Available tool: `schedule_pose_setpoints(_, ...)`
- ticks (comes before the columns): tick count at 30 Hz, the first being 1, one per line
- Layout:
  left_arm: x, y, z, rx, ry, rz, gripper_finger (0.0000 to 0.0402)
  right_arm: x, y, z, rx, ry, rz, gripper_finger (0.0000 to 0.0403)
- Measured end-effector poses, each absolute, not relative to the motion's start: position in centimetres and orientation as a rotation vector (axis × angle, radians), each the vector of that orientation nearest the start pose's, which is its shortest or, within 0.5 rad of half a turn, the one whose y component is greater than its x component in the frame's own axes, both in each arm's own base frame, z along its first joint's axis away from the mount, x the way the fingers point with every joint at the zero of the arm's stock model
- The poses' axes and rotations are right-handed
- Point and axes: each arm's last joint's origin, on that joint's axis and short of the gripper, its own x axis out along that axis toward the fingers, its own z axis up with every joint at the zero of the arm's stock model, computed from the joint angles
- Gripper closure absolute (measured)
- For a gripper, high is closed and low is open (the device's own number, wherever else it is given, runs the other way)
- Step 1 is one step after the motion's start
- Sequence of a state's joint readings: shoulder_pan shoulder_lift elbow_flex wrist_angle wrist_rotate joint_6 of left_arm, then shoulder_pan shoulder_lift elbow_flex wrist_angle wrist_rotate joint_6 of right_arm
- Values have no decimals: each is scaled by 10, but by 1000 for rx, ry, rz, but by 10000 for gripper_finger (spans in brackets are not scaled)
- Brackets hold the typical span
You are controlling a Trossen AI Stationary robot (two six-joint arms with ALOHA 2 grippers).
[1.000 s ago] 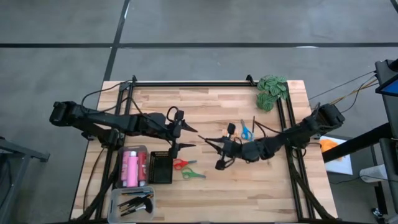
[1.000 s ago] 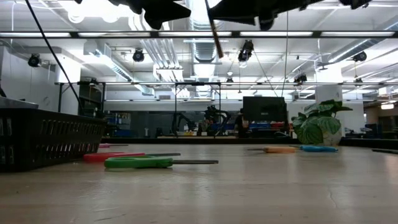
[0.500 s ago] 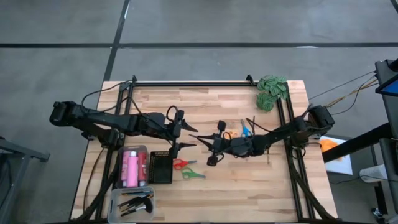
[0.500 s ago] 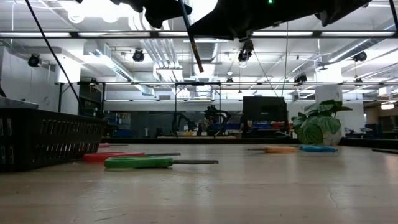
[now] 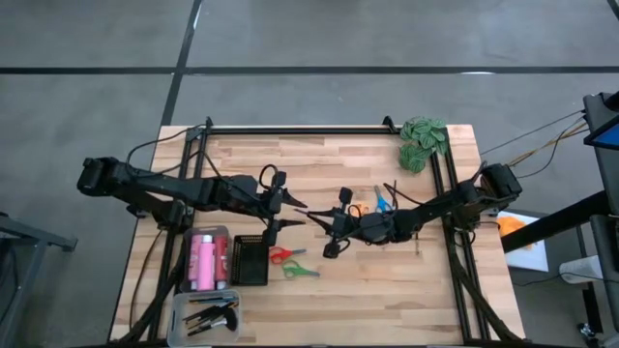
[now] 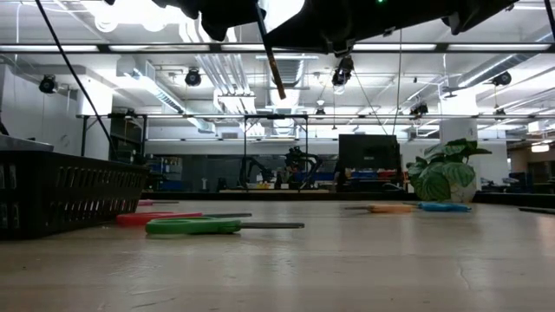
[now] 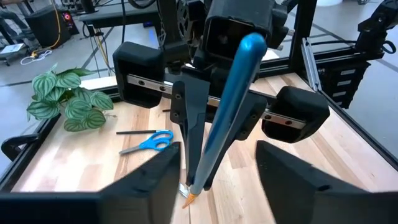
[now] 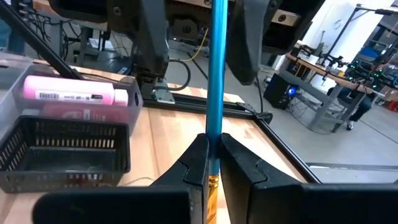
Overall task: Pick & Place Paint Supplies
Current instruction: Put the gold paint brush into the transparent bin
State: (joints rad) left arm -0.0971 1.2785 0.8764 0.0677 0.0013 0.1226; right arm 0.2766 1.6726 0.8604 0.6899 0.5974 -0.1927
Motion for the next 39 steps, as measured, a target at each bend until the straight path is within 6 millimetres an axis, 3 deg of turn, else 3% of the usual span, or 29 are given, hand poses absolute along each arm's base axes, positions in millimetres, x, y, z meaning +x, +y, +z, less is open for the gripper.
schedule_pose_setpoints(7,283,-27,283,138,333,-118,314,341,80,218,-241,142,-302,381)
schedule_pose_setpoints(14,283,-27,283,146,339,-114,390,341,80,218,-239,143,-297,381)
schedule_pose_setpoints(33,282,-27,283,146,342,-116,379,341,80,218,-244,144,-300,378)
schedule_pose_setpoints(39,282,-27,282,145,343,-120,379,341,80,219,-245,144,-302,321)
